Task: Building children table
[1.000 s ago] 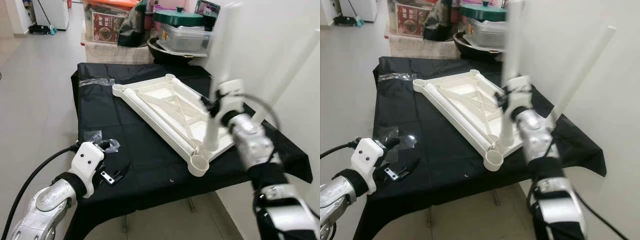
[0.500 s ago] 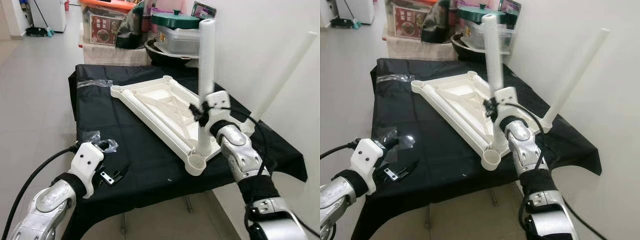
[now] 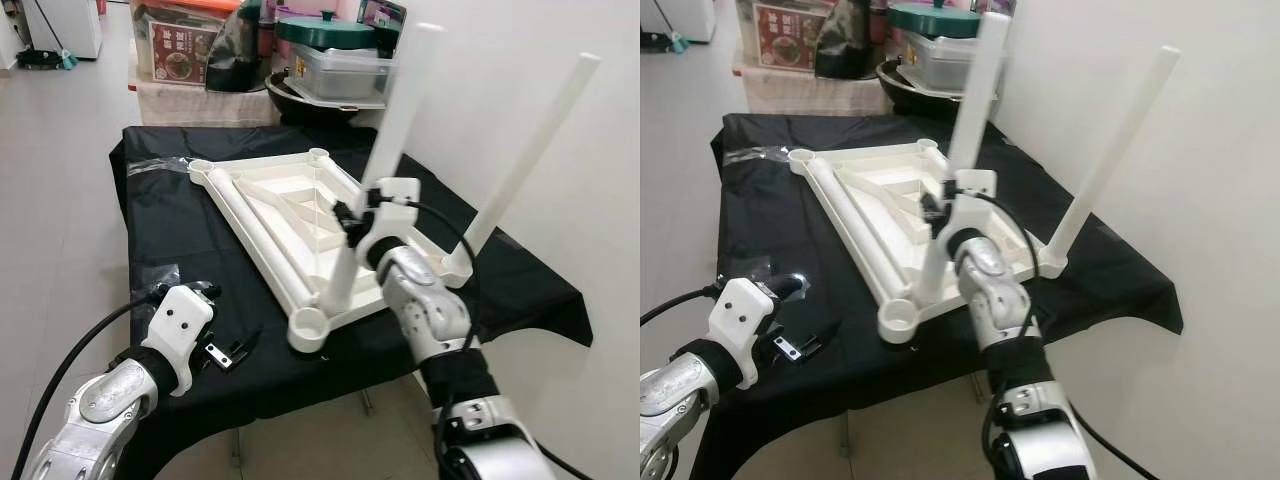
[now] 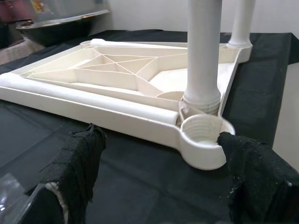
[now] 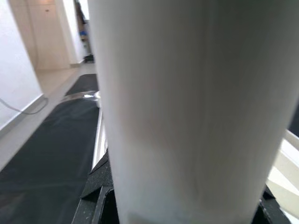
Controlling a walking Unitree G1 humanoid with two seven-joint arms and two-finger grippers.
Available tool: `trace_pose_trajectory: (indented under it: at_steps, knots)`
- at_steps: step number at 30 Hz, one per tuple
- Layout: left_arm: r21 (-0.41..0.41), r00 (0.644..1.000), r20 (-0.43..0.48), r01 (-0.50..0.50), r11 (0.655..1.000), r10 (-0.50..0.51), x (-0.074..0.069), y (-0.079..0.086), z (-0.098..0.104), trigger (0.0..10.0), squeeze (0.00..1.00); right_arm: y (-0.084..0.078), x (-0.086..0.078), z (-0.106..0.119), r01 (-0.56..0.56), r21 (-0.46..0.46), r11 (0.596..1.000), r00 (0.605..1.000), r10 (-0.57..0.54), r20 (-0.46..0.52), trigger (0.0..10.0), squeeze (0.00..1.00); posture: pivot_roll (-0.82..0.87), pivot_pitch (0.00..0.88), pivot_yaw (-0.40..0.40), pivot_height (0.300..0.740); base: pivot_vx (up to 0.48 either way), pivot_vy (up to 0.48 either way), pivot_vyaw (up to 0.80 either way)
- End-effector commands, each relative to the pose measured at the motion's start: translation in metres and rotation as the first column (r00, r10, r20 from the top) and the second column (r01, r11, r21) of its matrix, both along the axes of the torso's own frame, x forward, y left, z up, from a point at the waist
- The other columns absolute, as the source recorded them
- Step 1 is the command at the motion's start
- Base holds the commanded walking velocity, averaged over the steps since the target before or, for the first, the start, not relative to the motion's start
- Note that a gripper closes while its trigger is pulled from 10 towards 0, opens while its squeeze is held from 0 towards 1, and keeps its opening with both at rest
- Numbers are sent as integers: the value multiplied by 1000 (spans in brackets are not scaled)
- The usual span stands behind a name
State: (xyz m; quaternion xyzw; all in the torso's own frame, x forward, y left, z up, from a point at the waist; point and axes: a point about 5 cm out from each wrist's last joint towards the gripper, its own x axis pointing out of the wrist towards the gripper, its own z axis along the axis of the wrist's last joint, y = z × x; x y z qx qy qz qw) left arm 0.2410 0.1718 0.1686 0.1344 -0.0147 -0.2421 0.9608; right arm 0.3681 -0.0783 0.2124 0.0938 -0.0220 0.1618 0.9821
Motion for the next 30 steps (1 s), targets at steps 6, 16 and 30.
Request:
trace_pose_trajectory:
  at_steps: [6, 16, 30]
  knots:
    - [-1, 1000, -4, 11, 1000, -11, -1, -7, -5, 10000, 0, -11, 3, 18, 31, -49, 998, 996, -27, 82, 0, 0, 161, 0, -203, 740, 0, 0, 0]
    - [4, 1000, -3, 18, 1000, -18, -1, -8, -6, 10000, 0, -41, -1, 60, 24, -72, 997, 975, -7, 223, 0, 0, 147, 0, -186, 740, 0, 0, 0]
    - [-30, 987, -44, -157, 987, 156, -8, 23, -17, 10000, 0, -30, -31, 48, -280, -102, 955, 919, 297, 259, 0, 0, 164, 0, -180, 740, 0, 0, 0]
